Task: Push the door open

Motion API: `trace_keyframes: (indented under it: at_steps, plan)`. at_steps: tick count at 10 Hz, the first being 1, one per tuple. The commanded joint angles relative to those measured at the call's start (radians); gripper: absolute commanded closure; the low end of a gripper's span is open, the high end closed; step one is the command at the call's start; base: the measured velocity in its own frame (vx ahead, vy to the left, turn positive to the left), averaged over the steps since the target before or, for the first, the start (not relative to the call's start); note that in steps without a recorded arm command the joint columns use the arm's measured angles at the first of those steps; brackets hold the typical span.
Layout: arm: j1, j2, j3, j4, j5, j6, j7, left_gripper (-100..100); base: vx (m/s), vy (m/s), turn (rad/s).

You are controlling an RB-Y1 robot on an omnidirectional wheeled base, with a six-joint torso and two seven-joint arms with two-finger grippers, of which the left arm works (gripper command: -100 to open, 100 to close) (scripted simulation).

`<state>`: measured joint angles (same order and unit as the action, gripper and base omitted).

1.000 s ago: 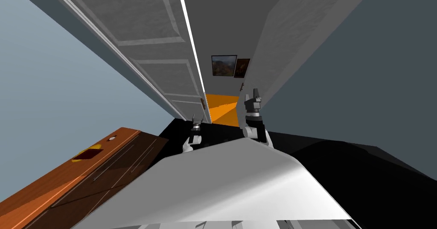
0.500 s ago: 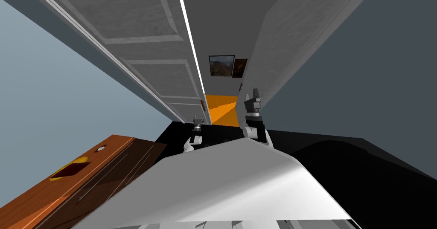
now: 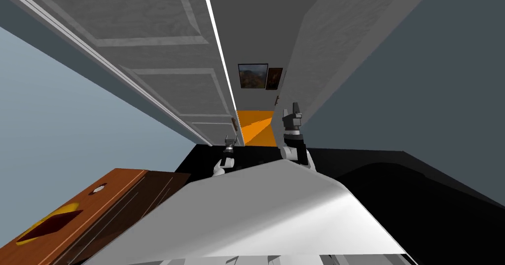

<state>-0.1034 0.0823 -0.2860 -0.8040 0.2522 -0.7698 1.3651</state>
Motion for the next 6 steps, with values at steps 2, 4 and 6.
trace_keyframes:
  at_steps: [2, 4, 6]
  plan:
    - [-0.018, -0.006, -0.008, 0.047, 0.006, -0.006, 0.04, -100, 0.072, 0.088, -0.091]
    - [-0.026, -0.009, -0.012, 0.068, 0.008, -0.009, 0.057, -100, 0.048, 0.058, -0.057]
    - [-0.045, -0.016, -0.021, 0.12, 0.015, -0.016, 0.1, -100, 0.07, 0.082, -0.109]
